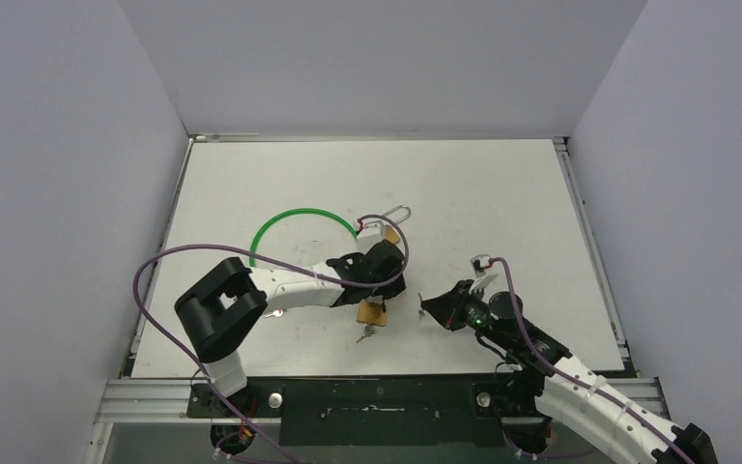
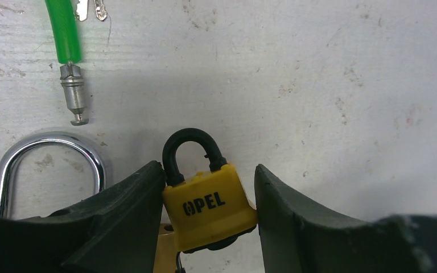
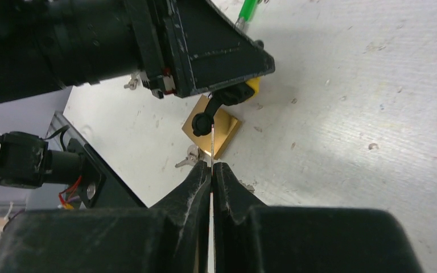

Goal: Unlock with the key

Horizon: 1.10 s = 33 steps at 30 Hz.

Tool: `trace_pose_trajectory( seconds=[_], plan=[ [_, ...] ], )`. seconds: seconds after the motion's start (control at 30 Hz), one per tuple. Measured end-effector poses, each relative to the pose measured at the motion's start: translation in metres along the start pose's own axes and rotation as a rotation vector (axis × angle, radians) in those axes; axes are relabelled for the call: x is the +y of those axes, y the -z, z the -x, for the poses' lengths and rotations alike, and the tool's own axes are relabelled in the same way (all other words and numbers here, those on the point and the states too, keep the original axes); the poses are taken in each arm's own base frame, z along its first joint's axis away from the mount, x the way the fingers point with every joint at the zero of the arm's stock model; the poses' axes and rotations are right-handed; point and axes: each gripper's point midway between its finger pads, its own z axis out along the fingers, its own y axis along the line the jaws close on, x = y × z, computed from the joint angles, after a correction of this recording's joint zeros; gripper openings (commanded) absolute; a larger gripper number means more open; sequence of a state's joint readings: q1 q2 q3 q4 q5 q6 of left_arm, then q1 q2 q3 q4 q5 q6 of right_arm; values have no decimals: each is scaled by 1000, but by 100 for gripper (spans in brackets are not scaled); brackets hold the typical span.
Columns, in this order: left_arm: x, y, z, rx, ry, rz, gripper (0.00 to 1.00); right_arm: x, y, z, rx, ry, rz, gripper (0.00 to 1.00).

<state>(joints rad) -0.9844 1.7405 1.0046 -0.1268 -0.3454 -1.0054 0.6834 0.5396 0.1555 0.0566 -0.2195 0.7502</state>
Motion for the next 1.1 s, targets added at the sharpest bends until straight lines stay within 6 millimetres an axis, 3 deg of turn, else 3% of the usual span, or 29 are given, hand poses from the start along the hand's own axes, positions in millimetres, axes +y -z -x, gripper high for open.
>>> trace_pose_trajectory(
  seconds=[0.23, 0.5, 1.1],
  plan=[
    [-16, 7, 9, -17, 82, -89, 0, 3, -15, -19, 95, -31, 37, 0],
    [-23, 9, 7, -5, 114, -133, 0, -5, -27, -32, 148, -65, 9, 0],
    [-28, 14, 9, -10, 130, -165, 0, -6, -42, -19, 110, -94, -24, 0]
  ],
)
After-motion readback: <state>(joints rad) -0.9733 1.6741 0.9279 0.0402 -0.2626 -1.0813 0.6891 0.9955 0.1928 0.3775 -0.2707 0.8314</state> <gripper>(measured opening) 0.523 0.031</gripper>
